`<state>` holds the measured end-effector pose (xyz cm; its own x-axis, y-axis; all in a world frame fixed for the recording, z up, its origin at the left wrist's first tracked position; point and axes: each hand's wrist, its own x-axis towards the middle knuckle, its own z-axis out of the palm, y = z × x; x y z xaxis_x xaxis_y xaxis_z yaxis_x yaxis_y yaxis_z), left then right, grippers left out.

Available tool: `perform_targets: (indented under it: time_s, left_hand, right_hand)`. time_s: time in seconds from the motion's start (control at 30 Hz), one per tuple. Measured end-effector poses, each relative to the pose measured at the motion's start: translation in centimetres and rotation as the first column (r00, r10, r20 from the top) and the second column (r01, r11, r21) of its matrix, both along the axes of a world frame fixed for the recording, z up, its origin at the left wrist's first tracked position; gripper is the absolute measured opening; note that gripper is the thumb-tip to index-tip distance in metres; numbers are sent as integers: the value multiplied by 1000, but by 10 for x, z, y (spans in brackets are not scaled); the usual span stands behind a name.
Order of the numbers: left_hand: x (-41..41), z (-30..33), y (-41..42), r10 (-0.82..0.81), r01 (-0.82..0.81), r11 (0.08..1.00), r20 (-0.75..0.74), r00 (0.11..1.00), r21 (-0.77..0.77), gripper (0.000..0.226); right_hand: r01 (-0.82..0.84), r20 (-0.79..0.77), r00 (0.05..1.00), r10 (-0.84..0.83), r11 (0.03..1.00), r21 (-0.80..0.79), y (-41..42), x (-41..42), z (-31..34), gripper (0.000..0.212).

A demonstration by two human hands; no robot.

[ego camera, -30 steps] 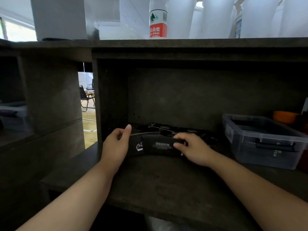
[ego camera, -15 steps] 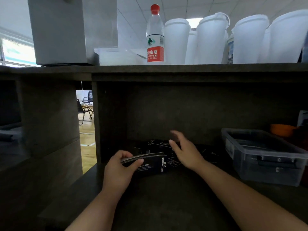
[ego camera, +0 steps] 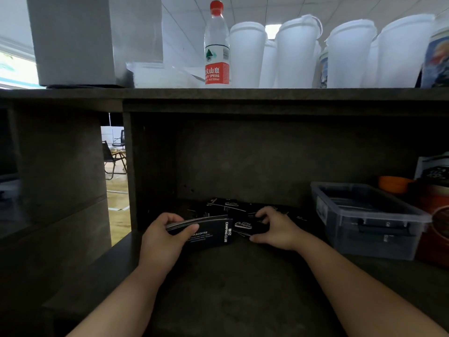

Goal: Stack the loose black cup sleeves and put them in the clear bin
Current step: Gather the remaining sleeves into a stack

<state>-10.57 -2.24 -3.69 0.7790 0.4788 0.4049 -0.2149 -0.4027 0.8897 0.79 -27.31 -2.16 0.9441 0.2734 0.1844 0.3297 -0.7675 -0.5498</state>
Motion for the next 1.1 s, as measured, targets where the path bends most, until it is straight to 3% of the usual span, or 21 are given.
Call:
perform_targets:
  time_s: [0.13,0.33,0.43,0.53,0.67,0.73,0.8,0.9,1.0,1.1]
  left_hand:
    - [1,0,1,-5,5,1000,2,1000,3,24]
    - [3,0,1,3,-3,1000,5,1000,1,24]
    - [3,0,2,2,-2,1000,-1,1000,4,24]
    - [1,1,1,2,-1,1000,-5,1000,17,24]
    - [0,0,1,10,-9,1000,-12,1000,26,24]
    - [1,0,2,9,-8,999,-14,1000,31,24]
    - [1,0,2,5,-5,1000,-5,1000,24,24]
    - [0,1,2,-8,8,1000,0,1000,18,20]
    - [-2,3,1,-42,42,999,2,999,-25,15]
    - [-5,6,-2,-66,65,995,-10,998,-78,22]
  right_hand:
    - [1,158,986,-56,943,332,-2,-5,14,53]
    - [-12,42,999,-24,724,690,3,-17,23,56]
    - [72,-24,996,-83,646,760,1,-13,25,63]
    - [150,-85,987,-138,582,799,0,-8,23,55]
    - [239,-239,971,-27,233,943,2,-9,24,28]
    - [244,-253,966,48,135,960,2,-9,24,20]
    - [233,-249,963,101,145,962,6,-8,23,15]
    - [222,-270,942,200,235,946,13,-11,20,17]
    - [169,-294,918,266,409,897,20,-21,15,18]
    - [91,-233,955,183,565,820,28,-31,9,12]
